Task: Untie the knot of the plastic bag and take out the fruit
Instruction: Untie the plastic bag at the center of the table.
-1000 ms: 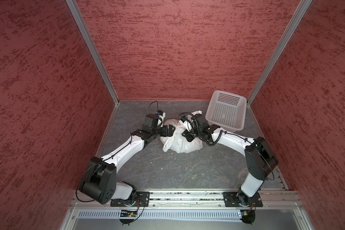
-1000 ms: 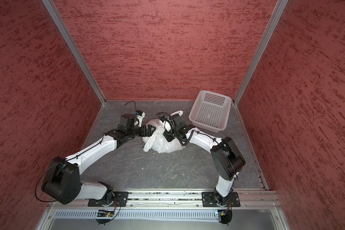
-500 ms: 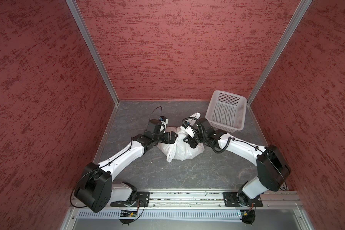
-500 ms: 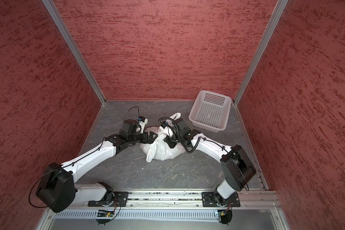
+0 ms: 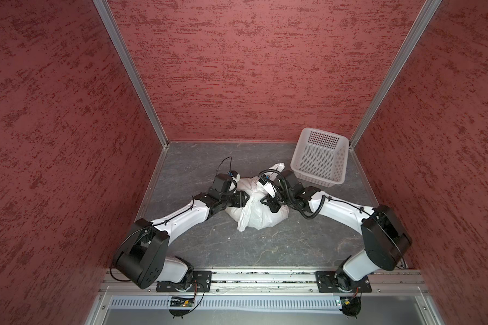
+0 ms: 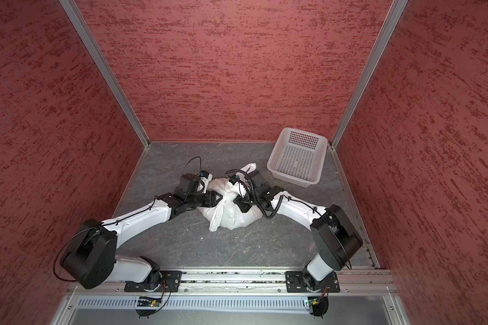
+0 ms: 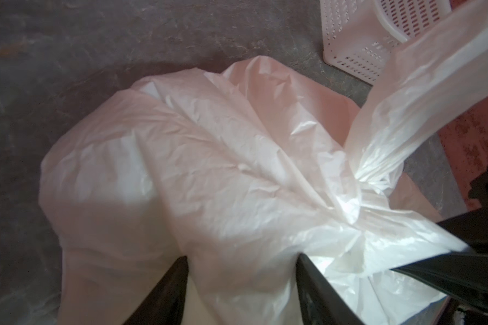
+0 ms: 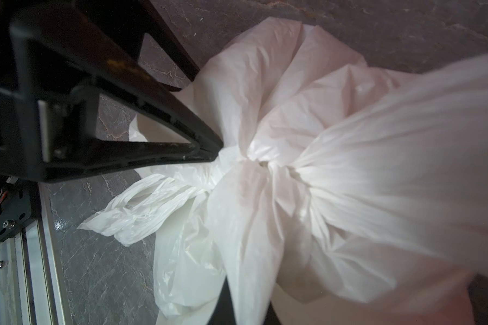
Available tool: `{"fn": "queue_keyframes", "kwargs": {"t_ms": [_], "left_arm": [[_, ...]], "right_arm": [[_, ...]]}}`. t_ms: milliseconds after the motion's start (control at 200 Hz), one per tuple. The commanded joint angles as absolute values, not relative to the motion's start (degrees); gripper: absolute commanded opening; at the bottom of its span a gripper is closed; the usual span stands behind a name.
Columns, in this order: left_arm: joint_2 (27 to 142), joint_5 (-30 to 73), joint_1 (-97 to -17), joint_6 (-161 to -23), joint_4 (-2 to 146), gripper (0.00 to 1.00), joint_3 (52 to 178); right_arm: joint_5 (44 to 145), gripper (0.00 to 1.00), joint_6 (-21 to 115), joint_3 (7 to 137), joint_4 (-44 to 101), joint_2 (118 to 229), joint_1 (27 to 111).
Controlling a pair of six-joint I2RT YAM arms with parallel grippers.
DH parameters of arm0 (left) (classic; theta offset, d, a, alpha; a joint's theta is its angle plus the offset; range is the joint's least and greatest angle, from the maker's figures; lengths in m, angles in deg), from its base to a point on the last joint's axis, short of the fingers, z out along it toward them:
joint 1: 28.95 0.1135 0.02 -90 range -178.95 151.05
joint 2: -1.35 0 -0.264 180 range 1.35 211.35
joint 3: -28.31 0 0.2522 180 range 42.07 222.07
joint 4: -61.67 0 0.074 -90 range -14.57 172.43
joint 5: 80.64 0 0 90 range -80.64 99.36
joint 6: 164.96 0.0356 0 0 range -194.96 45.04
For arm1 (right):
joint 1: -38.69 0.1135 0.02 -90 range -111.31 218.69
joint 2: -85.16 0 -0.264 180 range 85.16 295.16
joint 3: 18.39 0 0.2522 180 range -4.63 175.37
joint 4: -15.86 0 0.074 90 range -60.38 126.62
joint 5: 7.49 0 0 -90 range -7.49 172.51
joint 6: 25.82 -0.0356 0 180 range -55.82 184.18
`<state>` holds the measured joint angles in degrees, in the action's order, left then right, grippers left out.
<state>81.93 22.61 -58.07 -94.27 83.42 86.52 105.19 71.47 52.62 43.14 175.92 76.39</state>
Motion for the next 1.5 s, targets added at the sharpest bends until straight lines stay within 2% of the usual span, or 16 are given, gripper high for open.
{"fn": "queue_keyframes", "kwargs": {"t_ms": [0,175,271,351,496,701,837,887,1287,1493], "left_arm": [[83.18,23.64,-58.81,-93.94,81.37,0.42,86.86],[82.45,23.07,-58.92,-94.22,80.9,0.1,86.64],[81.57,22.46,-58.91,-94.63,81.08,0.0,86.29],[80.11,21.69,-58.92,-95.19,81.36,0.0,85.85],[76.22,20.28,-58.42,-95.85,82.31,0.0,84.45],[71.15,20.25,-55.71,-97.85,82.95,0.0,80.93],[68.2,21.3,-52.89,-99.77,82.47,0.0,77.59],[67.03,22.07,-51.85,-100.58,81.86,0.0,76.31],[59.51,25.19,-44.78,-105.33,81.34,0.0,68.62],[57.3,26.79,-42.66,-105.94,80.81,0.0,67.1]], "right_arm": [[104.62,0.07,71.06,52.43,40.64,173.94,76.67],[103.68,0.1,70.82,52.43,40.4,173.76,76.66],[102.99,0.17,70.85,52.54,40.58,173.59,76.62],[101.99,0.24,70.77,52.62,40.99,173.03,76.66],[100.07,0.25,69.99,52.33,41.12,170.74,76.55],[98.49,0.1,68.72,51.17,40.89,168.75,76.33],[97.24,0.05,66.98,49.29,40.24,165.93,75.63],[96.73,0.0,66.09,48.21,39.67,165.19,75.26],[87.46,0.0,58.16,41.32,39.56,160.4,69.02],[86.87,0.01,56.4,40.6,40.59,159.51,66.03]]}}
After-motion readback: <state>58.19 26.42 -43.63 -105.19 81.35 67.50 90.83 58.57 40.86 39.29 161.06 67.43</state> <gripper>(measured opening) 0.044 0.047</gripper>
